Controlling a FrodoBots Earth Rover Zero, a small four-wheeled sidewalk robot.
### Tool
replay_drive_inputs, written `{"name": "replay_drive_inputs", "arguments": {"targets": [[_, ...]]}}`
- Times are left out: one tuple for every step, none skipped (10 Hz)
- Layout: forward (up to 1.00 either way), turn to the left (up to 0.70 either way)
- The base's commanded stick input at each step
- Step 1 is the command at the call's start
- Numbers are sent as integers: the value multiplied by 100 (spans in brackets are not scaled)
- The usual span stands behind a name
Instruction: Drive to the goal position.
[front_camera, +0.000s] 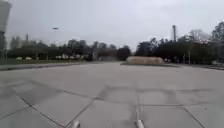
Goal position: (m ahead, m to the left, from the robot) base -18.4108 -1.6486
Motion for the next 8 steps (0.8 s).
{"name": "replay_drive_inputs", "arguments": {"targets": [[100,-39],[100,-22],[100,-1],[100,0],[100,0],[100,0],[100,0],[100,0]]}}
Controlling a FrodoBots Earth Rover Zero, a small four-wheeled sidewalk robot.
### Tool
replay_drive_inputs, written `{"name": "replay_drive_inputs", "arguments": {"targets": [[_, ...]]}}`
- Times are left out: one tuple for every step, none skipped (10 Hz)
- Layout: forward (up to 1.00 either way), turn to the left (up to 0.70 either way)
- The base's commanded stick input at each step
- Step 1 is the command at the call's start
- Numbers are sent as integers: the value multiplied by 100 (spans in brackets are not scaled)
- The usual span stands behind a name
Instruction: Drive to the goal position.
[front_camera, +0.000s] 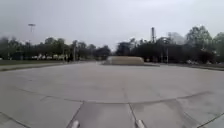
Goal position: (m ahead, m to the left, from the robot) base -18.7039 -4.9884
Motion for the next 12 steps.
{"name": "replay_drive_inputs", "arguments": {"targets": [[100,0],[100,0],[100,0],[100,0],[100,0],[100,0],[100,0],[100,0],[100,0],[100,0],[100,1],[100,2]]}}
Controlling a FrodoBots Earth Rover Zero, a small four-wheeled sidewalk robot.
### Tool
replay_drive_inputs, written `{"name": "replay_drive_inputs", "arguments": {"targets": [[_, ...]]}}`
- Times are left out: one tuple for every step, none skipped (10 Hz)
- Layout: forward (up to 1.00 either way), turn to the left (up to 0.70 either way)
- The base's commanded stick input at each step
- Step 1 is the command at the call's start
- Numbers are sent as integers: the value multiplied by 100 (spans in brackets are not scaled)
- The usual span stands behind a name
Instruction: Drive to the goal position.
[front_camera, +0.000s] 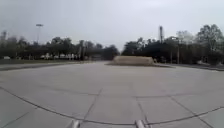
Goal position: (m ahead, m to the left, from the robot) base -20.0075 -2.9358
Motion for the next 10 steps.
{"name": "replay_drive_inputs", "arguments": {"targets": [[100,1],[100,0],[100,0],[100,0],[100,0],[100,0],[100,4],[100,4],[100,-19],[100,-40]]}}
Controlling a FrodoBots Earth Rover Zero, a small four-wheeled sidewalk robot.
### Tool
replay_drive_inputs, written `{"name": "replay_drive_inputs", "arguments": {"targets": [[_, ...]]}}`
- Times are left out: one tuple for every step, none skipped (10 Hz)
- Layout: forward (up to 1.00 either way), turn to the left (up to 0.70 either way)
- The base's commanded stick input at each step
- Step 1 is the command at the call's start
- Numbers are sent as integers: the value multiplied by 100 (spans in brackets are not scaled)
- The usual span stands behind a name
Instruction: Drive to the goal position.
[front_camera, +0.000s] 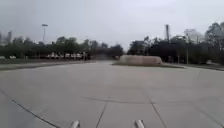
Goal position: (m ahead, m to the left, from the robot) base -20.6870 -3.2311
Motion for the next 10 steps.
{"name": "replay_drive_inputs", "arguments": {"targets": [[100,-40],[100,-40],[100,-40],[100,-40],[100,-40],[100,-40],[100,-40],[100,-40],[100,-40],[100,-40]]}}
